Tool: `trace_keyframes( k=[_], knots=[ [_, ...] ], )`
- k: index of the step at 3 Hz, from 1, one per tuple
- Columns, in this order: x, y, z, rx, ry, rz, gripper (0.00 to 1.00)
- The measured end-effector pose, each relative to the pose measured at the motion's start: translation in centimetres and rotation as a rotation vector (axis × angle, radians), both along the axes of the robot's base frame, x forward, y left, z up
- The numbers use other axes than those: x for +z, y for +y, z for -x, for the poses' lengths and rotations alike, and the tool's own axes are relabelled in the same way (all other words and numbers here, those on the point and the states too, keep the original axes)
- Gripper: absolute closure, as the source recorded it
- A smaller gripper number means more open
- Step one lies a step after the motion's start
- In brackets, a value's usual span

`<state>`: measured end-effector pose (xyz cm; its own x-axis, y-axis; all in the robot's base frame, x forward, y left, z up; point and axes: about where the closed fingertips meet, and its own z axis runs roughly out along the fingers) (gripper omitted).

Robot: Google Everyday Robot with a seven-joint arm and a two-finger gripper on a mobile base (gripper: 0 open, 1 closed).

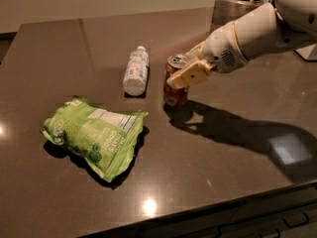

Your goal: Move coke can near green rice chip bag

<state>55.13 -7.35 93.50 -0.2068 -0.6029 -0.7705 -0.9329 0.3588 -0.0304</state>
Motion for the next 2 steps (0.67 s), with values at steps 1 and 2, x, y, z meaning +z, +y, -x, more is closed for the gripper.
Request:
trace_keyframes(
  k=[1,2],
  knots=[
    [0.4,2.4,1.0,0.075,0.000,-0.032,1.00],
    [-0.1,4.6,1.8,0.139,0.012,-0.045,1.00]
  ],
)
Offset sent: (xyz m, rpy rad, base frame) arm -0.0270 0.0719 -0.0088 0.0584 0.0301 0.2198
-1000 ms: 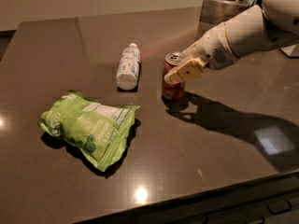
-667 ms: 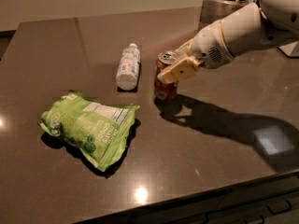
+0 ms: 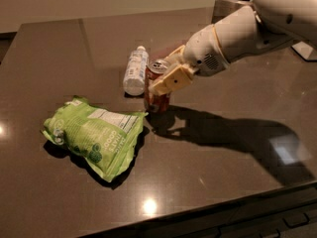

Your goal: Move coke can near green rice chip bag

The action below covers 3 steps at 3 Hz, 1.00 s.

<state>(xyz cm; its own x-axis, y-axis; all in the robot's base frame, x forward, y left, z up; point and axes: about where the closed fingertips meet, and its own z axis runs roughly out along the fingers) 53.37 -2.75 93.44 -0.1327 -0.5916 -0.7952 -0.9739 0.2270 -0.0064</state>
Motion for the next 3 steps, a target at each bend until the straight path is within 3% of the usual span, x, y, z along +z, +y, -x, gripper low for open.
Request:
trace_keyframes(
  k=[1,3],
  knots=[
    [-0.73,1.74,0.74,0.050,0.009,0.010,0.85],
    [-1.50,2.50,1.28,0.080,-0.005,0.047,0.39]
  ],
)
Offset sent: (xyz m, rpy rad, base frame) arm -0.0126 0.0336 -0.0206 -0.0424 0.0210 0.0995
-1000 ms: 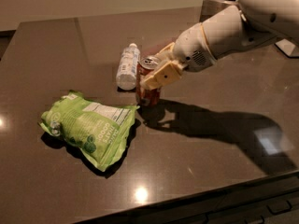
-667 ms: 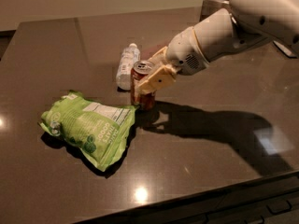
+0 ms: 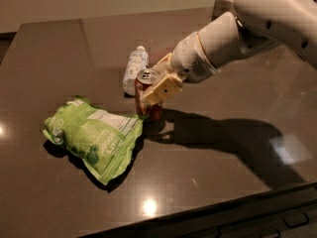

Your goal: Move coke can near green rice chip bag

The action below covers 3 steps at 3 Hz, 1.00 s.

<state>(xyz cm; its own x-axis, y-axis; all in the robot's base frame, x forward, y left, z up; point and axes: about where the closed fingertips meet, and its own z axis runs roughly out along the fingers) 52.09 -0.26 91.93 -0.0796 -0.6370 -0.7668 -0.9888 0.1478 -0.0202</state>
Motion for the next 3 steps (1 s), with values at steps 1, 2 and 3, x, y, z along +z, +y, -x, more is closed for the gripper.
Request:
trace_keyframes(
  k=[1,2,3],
  knots=[
    [0.08,0.19,0.10,0.004,-0.001,0.001,0.16],
    [0.15,0.37,0.21,0.007,-0.002,0.002,0.00],
    [0.16,0.38,0.21,0.007,-0.002,0.002,0.00]
  ],
)
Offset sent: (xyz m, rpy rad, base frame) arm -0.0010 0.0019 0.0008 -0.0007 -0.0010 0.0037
